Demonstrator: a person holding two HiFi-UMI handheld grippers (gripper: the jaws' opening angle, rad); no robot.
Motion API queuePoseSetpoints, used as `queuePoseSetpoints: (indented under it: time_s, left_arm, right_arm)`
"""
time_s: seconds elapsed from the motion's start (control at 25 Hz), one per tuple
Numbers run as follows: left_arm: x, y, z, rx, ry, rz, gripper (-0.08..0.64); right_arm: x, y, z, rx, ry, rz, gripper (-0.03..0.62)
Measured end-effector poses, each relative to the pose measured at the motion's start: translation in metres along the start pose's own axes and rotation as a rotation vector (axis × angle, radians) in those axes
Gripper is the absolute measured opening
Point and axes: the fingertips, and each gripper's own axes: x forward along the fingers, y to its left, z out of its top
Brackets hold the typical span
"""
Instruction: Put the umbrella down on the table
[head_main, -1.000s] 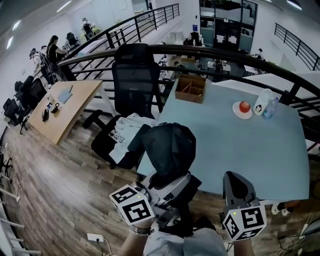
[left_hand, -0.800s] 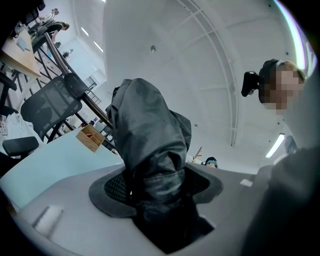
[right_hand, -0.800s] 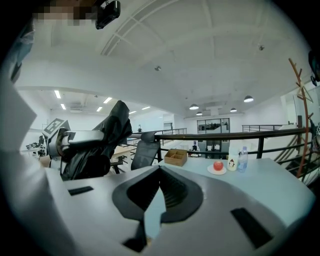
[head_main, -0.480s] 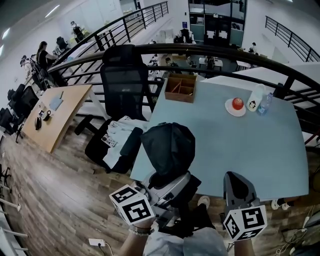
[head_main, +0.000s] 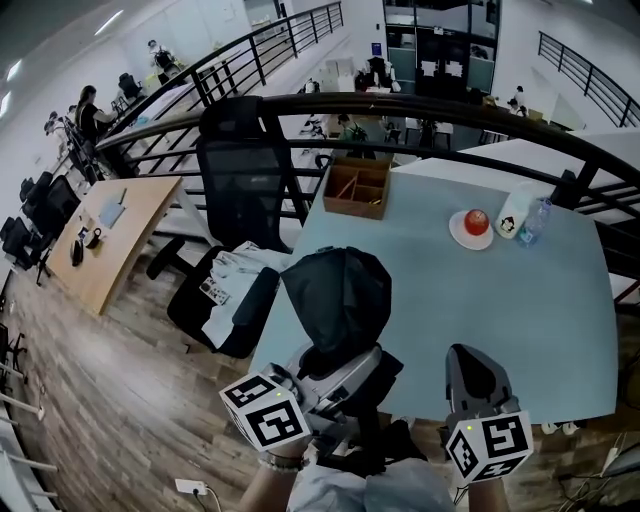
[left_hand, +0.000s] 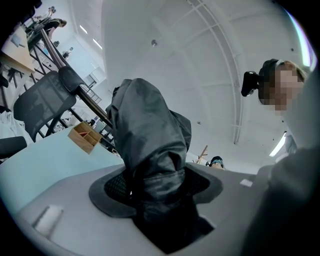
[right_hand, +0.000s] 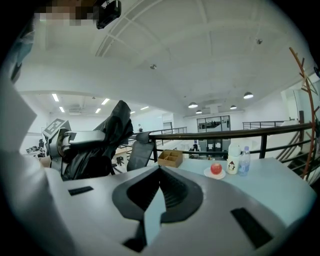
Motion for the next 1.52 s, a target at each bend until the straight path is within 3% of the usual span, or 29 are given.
queuePoseSetpoints:
  time_s: [0.92, 1.52]
  left_arm:
    - [0.147, 0.024, 0.004, 0.018, 0.023, 0.093, 0.288]
    - [0.212, 0.061, 0.020, 0.057, 0.104, 0.078, 0.288]
  right_arm:
    - [0.072, -0.124, 0.026, 0.016, -0.001, 0.096, -0.002]
    - [0.108, -0.161, 0.030, 0.062, 0.015, 0.064, -0.002]
